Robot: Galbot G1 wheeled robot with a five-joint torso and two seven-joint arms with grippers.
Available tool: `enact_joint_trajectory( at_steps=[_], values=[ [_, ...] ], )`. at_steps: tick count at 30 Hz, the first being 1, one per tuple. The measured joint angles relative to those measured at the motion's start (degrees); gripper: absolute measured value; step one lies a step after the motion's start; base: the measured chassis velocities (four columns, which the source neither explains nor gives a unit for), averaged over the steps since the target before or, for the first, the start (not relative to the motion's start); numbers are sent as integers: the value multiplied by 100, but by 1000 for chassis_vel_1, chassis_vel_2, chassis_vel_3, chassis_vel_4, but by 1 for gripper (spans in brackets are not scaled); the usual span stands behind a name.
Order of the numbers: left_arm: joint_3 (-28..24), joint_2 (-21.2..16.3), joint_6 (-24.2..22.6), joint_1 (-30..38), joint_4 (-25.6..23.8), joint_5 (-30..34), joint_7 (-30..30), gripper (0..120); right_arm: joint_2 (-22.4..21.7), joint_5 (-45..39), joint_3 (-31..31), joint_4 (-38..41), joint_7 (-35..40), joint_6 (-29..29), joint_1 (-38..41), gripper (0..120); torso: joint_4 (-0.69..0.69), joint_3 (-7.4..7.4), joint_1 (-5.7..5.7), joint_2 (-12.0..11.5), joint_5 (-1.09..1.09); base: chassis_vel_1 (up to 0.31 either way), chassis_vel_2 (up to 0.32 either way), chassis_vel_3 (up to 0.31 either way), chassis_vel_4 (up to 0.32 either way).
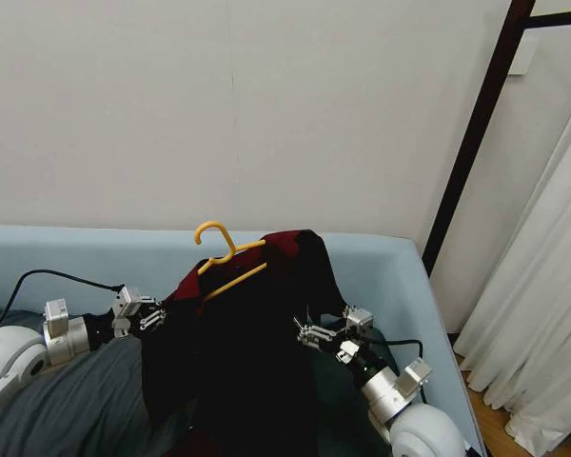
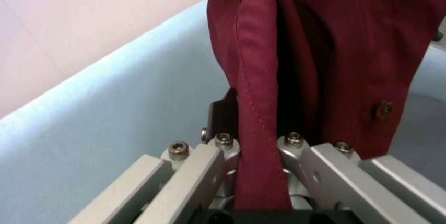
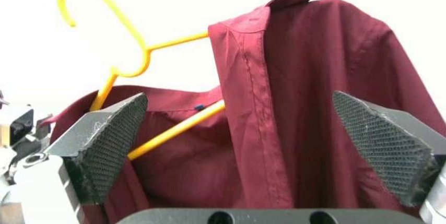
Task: Pick up the clothes from the sofa and hang them on the clothes hanger.
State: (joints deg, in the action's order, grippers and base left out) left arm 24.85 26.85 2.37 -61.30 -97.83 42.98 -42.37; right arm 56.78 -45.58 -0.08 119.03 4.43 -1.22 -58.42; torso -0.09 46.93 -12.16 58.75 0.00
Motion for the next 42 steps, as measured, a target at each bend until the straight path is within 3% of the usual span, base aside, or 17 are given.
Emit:
enact_joint_trajectory(
  at_steps=[7, 11, 18, 20, 24, 30, 34, 40, 42],
  values=[
    [6, -30, -2, -145, -150, -28, -9, 1, 9, 52, -293, -473, -139, 32, 574, 99, 0, 0, 0, 0, 0, 0, 0, 0, 0],
    [10, -30, -3, -231, -204, -68, -12, 1, 72, 78, -385, -639, -253, -24, 818, 90, 1, 0, 0, 0, 0, 0, 0, 0, 0],
    [-42, 27, -5, -196, -138, -123, -16, 1, 77, 117, -406, -735, -433, -92, 954, 62, 0, 0, 0, 0, 1, 0, 0, 0, 0],
    [-56, 36, -5, -175, -123, -126, -17, 1, 66, 124, -396, -735, -457, -99, 951, 58, 0, 0, 0, 0, 0, 0, 0, 0, 0],
    [-91, 63, -10, -99, -81, -138, -19, 1, 16, 149, -338, -696, -581, -141, 877, 39, 0, 0, 0, 0, 0, 0, 0, 0, 0],
    [-91, 57, -12, -101, -80, -145, -20, 1, 4, 232, -319, -704, -631, -215, 882, 22, 0, 0, 0, 0, 1, 0, 0, 0, 0],
    [-68, 32, -12, -134, -64, -158, -32, 1, 5, 284, -294, -732, -688, -285, 967, 3, 0, 0, 0, 0, 0, 0, 0, 0, 0],
    [-67, 20, -11, -131, -25, -165, -51, 1, -78, 784, -256, -837, -936, -390, 1118, 0, 1, 0, 0, 0, 1, 0, 0, 0, 0],
    [-96, 12, -10, -76, -1, -166, -54, 1, -212, 1437, -165, -913, -1370, -488, 1293, 0, 1, 0, 0, 0, 1, 0, 0, 0, 0]
  ],
)
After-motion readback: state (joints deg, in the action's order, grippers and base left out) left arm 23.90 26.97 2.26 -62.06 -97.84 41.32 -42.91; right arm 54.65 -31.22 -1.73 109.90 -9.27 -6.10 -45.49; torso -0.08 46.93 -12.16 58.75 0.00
